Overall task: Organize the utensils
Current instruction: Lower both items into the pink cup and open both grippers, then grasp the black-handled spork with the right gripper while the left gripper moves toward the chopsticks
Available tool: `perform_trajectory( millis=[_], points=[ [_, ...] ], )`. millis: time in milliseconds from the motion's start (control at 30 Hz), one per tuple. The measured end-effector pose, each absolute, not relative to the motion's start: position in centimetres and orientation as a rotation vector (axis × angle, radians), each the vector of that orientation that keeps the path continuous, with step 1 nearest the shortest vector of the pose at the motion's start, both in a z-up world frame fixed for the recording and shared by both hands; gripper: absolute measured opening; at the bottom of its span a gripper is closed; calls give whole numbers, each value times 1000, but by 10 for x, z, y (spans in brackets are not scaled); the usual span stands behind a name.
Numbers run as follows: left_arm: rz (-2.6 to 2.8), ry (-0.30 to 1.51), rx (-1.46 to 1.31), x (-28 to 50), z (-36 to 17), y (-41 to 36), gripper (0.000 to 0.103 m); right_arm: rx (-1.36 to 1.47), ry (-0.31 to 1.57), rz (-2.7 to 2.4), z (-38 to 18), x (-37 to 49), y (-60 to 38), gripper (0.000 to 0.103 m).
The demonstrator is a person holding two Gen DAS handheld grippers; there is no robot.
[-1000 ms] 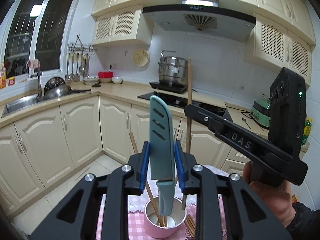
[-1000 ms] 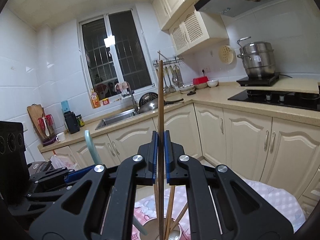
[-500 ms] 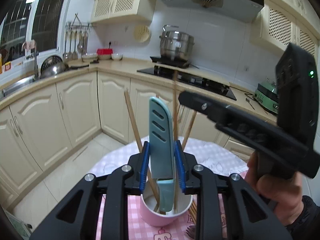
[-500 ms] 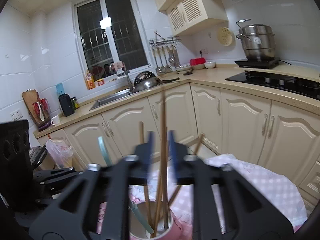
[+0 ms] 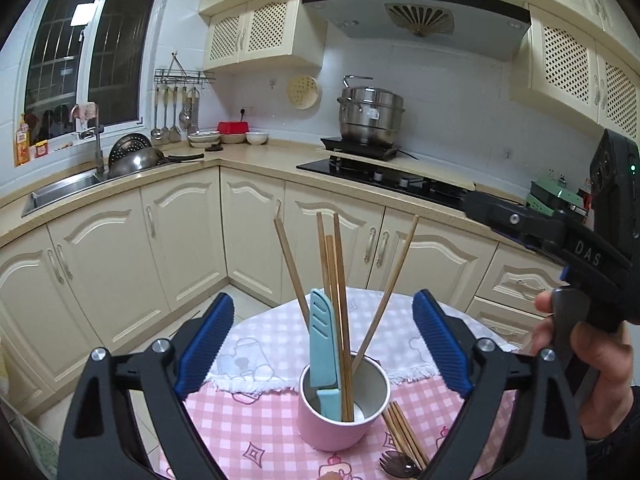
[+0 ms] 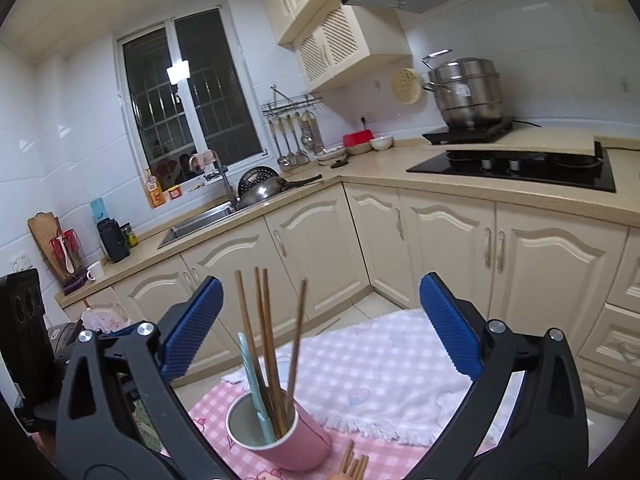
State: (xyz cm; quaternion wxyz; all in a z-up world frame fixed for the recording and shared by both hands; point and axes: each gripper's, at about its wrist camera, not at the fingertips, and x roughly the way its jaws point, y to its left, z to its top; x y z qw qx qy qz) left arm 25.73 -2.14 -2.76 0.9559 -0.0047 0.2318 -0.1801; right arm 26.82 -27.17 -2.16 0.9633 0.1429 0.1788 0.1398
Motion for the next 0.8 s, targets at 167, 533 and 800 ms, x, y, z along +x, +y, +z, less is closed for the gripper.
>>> perform_trajectory(
  millis=[167,533,800],
  points=[
    [-355,482,-13,250,-26,-21,89,294,401,271,-25,262,-281,97],
    [-347,528,-27,231,-41,-17,89,298,526,243,-46,244,-293,97],
    [-348,560,-31,217,-54,-21,89,277,627,251,-69,231,-293,97]
  ],
)
